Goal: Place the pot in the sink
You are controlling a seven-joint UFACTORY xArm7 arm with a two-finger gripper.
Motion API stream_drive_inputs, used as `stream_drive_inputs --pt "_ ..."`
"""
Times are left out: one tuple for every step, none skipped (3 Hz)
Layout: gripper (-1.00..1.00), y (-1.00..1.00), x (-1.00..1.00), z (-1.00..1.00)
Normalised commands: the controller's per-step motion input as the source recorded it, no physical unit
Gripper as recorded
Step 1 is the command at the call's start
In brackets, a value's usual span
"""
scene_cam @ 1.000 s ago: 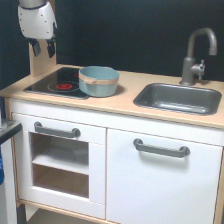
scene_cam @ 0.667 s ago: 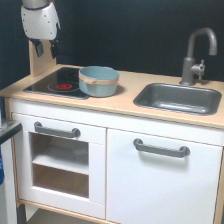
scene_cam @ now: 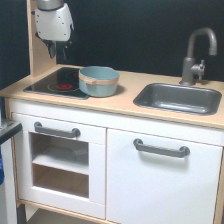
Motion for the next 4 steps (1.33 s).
stream_drive_inputs --pt "1.00 0.52 0.76 -0.26" --pt "1.00 0.27 0.13 -0.60" --pt "1.00 0.10 0.06 -0.84" --pt "1.00 0.04 -0.04 -0.89"
